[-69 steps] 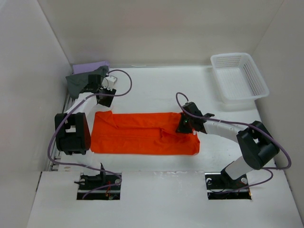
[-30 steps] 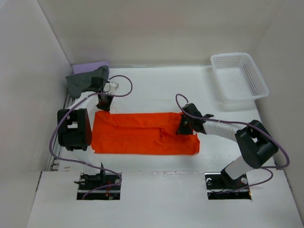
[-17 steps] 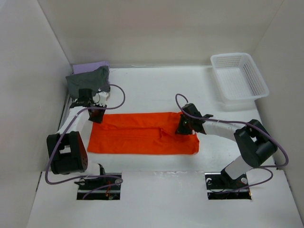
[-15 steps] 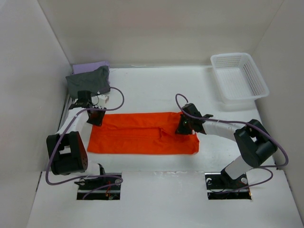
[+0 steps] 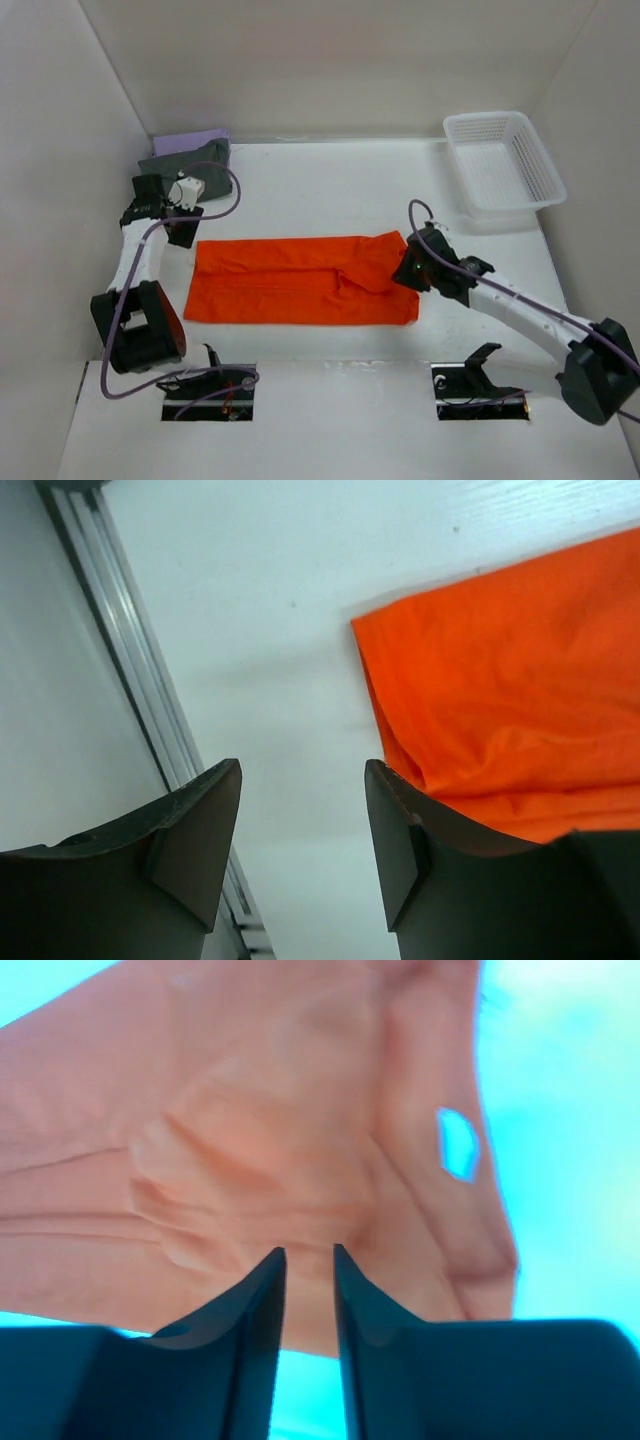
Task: Fold and stack the t-shirts
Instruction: Rotate the tshirt 60 degrees
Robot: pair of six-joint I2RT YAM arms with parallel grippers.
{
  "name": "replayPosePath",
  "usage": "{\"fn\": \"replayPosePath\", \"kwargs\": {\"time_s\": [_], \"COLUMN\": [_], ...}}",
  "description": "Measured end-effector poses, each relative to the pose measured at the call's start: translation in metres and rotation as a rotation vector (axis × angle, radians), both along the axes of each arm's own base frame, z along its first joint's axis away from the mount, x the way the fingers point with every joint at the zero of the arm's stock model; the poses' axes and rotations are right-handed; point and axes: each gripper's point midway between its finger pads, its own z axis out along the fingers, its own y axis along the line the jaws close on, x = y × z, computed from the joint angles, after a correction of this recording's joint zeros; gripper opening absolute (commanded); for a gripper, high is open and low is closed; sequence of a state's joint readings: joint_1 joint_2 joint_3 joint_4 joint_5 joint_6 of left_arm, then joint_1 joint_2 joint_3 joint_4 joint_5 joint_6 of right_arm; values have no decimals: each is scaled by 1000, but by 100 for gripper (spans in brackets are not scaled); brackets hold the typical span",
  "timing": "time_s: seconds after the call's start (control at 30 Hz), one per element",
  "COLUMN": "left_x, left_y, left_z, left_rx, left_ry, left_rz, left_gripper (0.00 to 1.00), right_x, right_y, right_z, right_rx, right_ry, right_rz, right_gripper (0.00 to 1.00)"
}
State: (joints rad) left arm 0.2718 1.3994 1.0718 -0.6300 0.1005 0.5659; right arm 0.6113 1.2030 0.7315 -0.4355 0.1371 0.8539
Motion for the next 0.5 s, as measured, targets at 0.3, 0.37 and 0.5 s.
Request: {"fn": "replayPosePath", "kwargs": {"time_s": [0.3,0.37,0.5], "left_x": [24,34,44], "left_y": [-5,-6,-8], "left_z": [-98,-98,-95], "left_rx": [-26,-16,-5], "left_ry": [172,159,133], "left_rz": [-16,-22,-33], "left_gripper": [54,54,54], "right_x": [-70,-72,-68], "right_y": [-46,-46,-32], "right_z": [-58,-65,-67], "right_rx": [-111,-124,-128], "right_ry": [199,232,271], "right_rz": [-126,-134,-125], "right_gripper": [48,52,50]}}
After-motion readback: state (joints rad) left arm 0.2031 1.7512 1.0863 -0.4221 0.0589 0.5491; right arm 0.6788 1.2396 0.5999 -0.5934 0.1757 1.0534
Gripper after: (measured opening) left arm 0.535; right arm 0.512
